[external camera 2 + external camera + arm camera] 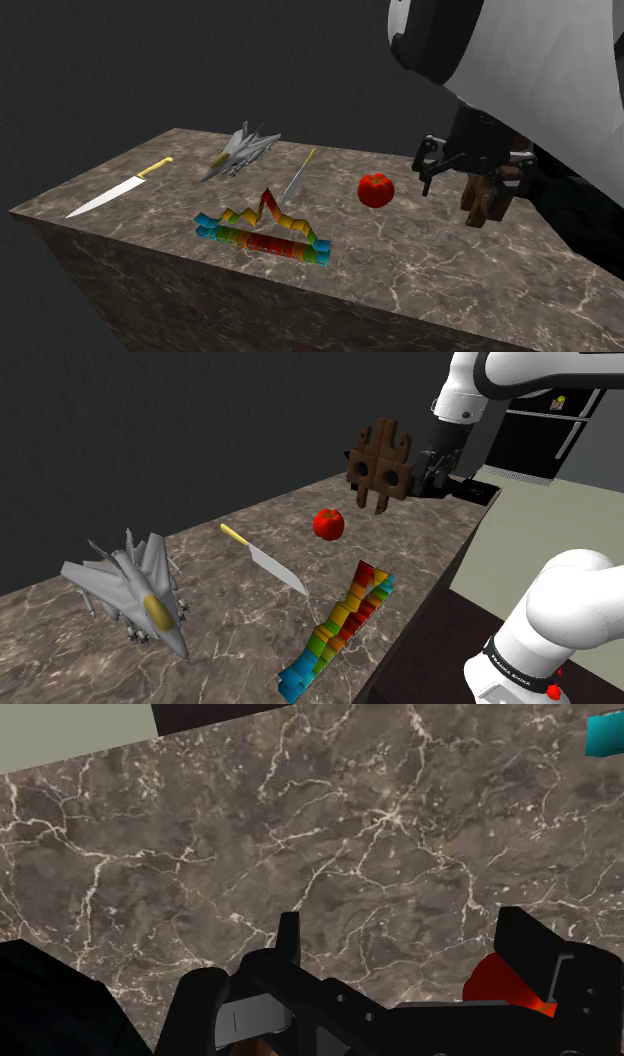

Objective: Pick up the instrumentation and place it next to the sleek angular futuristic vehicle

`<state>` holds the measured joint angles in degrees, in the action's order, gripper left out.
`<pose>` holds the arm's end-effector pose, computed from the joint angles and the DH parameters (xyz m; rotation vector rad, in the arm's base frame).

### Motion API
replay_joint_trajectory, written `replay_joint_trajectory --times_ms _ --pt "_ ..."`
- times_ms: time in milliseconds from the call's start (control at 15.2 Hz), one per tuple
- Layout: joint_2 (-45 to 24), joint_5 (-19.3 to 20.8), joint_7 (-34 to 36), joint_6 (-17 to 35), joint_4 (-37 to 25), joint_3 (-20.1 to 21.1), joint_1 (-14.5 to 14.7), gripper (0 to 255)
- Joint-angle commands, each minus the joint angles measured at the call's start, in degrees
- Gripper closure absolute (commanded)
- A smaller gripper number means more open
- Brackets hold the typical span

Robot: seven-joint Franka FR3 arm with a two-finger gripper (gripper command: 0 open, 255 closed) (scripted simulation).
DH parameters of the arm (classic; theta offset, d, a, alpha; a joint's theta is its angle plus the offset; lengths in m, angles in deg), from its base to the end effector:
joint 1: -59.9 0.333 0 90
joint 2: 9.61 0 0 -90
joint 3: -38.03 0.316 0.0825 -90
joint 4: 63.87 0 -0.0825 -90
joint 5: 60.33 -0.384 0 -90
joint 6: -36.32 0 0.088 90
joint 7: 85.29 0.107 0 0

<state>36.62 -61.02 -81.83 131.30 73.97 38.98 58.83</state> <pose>0.3092 0.0019 0.5812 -3.1368 0.1066 -0.0922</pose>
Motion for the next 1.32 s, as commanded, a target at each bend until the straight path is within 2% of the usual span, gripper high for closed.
replay_joint_trajectory --times_ms 0,660,1254 --pt "0.0 0.0 0.0 0.0 0.0 0.0 0.0 0" --pt "-14.9 -5.5 7.6 8.7 -5.4 8.9 4.3 0" --pt "-30.8 -6.2 14.6 14.4 -15.4 16.3 6.8 0"
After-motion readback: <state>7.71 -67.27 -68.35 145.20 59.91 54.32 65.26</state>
